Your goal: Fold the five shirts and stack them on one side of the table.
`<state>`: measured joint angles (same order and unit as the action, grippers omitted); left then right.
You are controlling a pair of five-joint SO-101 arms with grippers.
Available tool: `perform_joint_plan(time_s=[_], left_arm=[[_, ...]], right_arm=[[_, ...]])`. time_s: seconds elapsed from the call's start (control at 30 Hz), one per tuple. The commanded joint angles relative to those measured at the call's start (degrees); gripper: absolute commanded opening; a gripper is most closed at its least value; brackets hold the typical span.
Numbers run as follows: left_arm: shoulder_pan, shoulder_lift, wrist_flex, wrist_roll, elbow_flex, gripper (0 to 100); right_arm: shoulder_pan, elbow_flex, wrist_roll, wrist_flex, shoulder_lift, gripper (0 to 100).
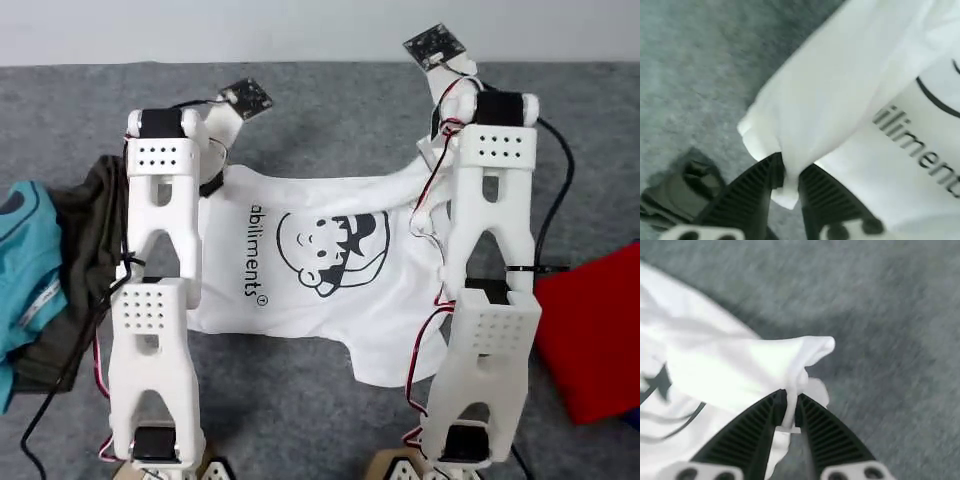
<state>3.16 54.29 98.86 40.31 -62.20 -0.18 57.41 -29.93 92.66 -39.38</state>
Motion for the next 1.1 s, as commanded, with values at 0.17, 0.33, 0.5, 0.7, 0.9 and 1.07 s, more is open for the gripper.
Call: perform_joint_plan(time_s=[0.17,0.33,0.5,0.7,0.9,1.07], left_arm=[[-3.08,-20.66,1.76,5.63,26.51,0],[-3.6,-29.71,1.76,8.7,38.55,0],[-3.08,-35.6,1.76,10.11,46.81,0],[0.62,-39.74,1.76,15.03,54.73,0],[7.21,-39.74,1.67,19.87,58.68,0],[8.7,-39.74,1.49,22.33,62.29,0]], right_arm=[[-0.92,3.25,-0.26,10.33,3.38,1.5],[-1.27,-10.9,-0.35,10.24,12.88,1.6],[-1.27,-25.76,-0.53,10.15,24.4,1.6],[0.75,-37.45,-2.73,10.15,34.42,1.6],[4.7,-52.84,-7.3,10.15,42.95,1.6],[5.49,-61.71,-9.49,9.98,47.87,1.6]])
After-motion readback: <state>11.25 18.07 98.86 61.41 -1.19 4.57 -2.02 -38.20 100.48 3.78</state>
